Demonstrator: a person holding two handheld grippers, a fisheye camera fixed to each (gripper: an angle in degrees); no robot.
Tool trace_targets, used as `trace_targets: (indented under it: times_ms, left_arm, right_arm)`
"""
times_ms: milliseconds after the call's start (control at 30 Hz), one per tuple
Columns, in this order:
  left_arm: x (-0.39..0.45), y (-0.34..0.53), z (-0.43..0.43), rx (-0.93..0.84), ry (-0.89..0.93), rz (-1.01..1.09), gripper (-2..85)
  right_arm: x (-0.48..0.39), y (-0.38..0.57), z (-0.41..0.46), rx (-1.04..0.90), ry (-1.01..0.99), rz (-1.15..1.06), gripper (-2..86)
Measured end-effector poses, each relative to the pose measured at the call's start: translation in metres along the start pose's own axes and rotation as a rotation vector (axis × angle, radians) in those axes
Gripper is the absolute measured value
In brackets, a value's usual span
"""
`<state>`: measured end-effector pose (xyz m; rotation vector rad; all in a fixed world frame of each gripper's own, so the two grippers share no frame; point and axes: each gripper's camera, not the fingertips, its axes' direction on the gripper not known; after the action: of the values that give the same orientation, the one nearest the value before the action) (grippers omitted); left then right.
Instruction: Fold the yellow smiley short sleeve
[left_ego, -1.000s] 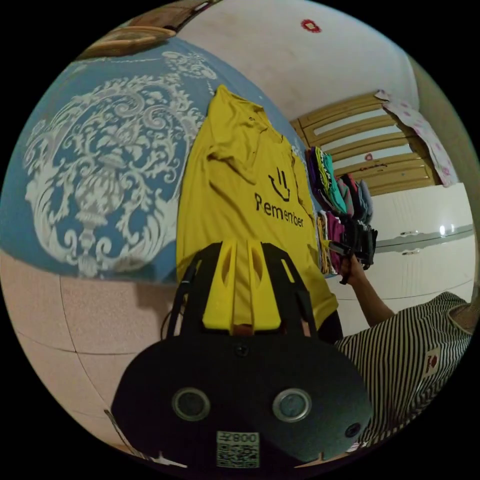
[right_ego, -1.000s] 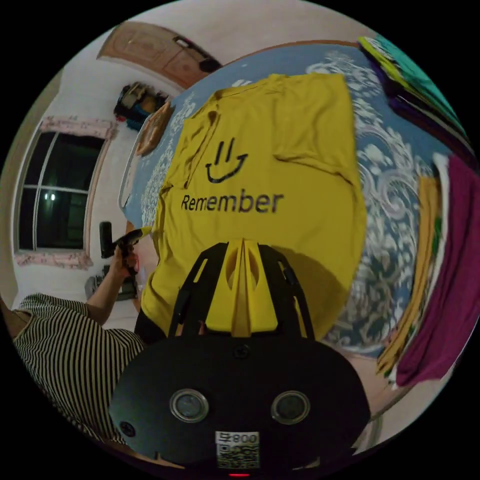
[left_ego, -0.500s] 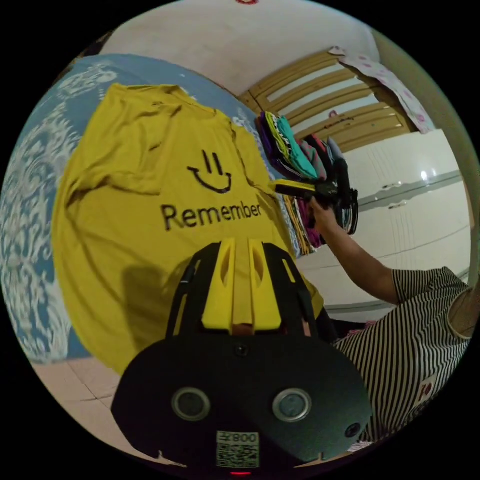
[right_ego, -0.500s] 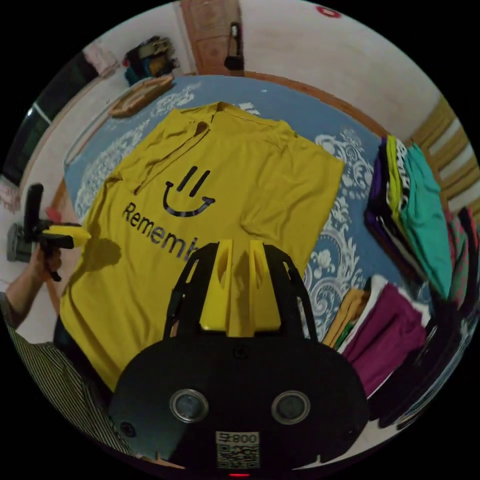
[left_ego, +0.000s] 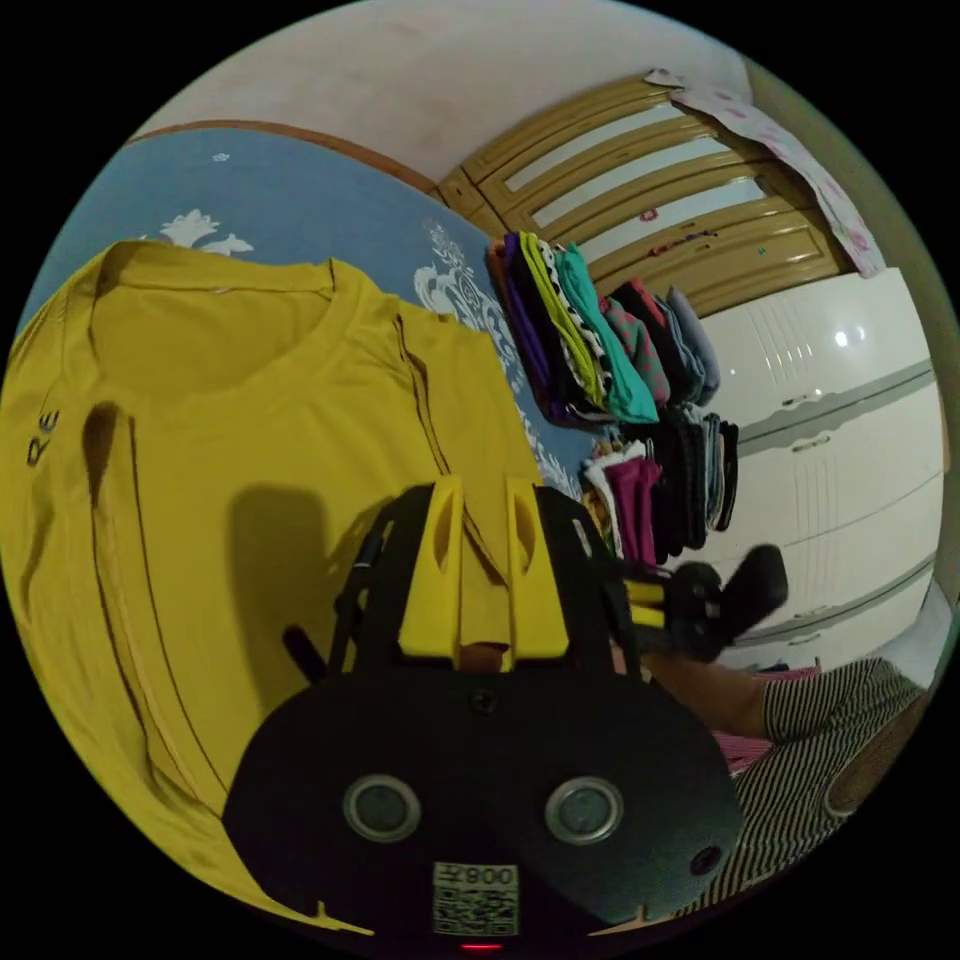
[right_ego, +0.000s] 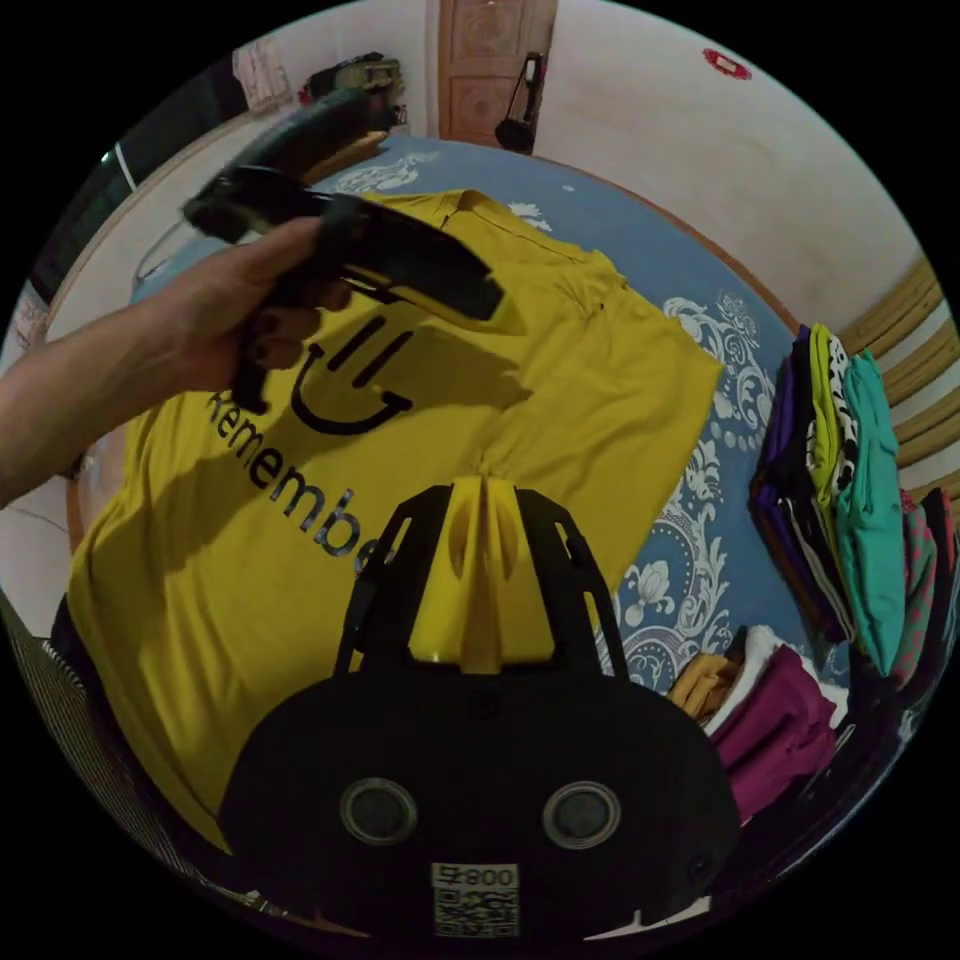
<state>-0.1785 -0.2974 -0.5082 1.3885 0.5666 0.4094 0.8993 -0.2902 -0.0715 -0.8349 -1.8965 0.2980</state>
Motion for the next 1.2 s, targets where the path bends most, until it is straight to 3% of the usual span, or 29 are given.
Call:
trace_targets:
  times_ms: [333, 600, 833, 1000, 1200]
  left_arm:
    - [-0.021, -0.081, 0.092, -0.082, -0.059, -0.089, 3.3]
    - [-0.002, -0.075, 0.098, 0.057, -0.064, 0.005, 1.0]
    - [-0.019, -0.069, 0.124, -0.004, -0.153, -0.034, 1.3]
    - [-0.021, -0.07, 0.128, -0.018, -0.188, -0.034, 2.0]
    - [-0.012, -0.073, 0.119, 0.089, -0.208, 0.003, 2.0]
  right_arm:
    - [0.031, 0.045, -0.064, 0.143, -0.19, 0.062, 0.4]
    - [0.027, 0.074, -0.101, 0.172, -0.182, 0.004, 0.5]
    - [0.032, 0.083, -0.071, 0.015, -0.264, 0.024, 0.7]
    - [0.042, 0.092, -0.071, 0.009, -0.289, 0.056, 0.9]
    - [0.06, 0.113, -0.092, 0.051, -0.348, 0.122, 0.9]
